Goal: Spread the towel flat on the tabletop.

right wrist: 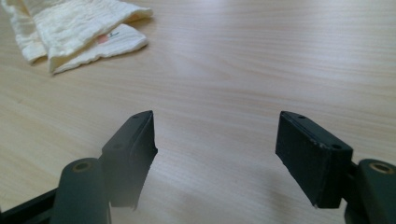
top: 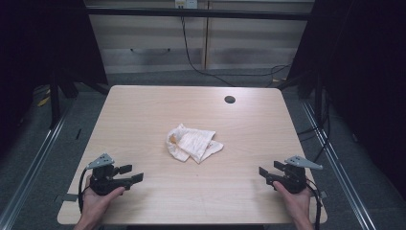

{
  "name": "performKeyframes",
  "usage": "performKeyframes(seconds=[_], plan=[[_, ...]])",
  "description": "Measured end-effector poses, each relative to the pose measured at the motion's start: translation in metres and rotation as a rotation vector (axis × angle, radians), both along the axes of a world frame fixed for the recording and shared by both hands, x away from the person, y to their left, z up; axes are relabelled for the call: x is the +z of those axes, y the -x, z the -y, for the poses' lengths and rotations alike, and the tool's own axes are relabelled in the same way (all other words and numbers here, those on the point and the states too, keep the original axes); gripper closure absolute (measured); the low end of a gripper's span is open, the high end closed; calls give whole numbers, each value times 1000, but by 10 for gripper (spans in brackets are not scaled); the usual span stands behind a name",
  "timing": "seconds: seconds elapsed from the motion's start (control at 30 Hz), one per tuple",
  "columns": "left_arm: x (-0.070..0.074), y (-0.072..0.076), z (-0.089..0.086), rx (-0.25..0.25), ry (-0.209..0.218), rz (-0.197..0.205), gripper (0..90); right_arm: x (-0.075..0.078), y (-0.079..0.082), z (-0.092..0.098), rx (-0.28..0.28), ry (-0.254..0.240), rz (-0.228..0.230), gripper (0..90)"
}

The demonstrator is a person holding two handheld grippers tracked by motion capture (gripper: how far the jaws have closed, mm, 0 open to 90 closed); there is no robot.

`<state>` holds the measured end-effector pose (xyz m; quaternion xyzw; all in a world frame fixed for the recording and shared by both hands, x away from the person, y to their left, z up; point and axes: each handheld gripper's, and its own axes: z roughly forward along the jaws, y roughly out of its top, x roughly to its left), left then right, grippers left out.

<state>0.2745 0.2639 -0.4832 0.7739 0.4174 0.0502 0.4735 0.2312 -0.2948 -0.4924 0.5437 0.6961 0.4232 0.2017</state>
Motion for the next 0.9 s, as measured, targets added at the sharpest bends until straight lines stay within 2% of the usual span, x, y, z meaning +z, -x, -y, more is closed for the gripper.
performKeyframes(seconds=[0.07,0.17,0.23,0.33,0.47,0.5,0.67,0.8,0.83,0.9], plan=[[0,-1,0,0,-3,1,314,-1,0,-1,20,2,-14,302],[0,-1,1,-3,-3,2,316,0,2,-3,51,-3,-9,326],[-1,0,2,-41,-14,2,329,2,2,-4,63,1,-11,341],[-1,0,3,-53,-21,7,315,5,0,-6,93,-11,-16,342],[0,1,2,-46,-11,14,301,8,-1,-11,136,-8,-27,357],[0,1,1,-45,-12,16,298,11,-2,-17,166,-1,-30,378],[0,2,0,-44,-3,12,285,15,-7,-29,212,4,-40,413],[0,0,1,-50,-14,16,291,21,-28,-45,264,-20,-44,390],[0,0,1,-50,-14,16,293,21,-28,-45,264,-20,-44,390],[0,1,2,-49,-18,16,296,27,-43,-57,278,-25,-27,376]])
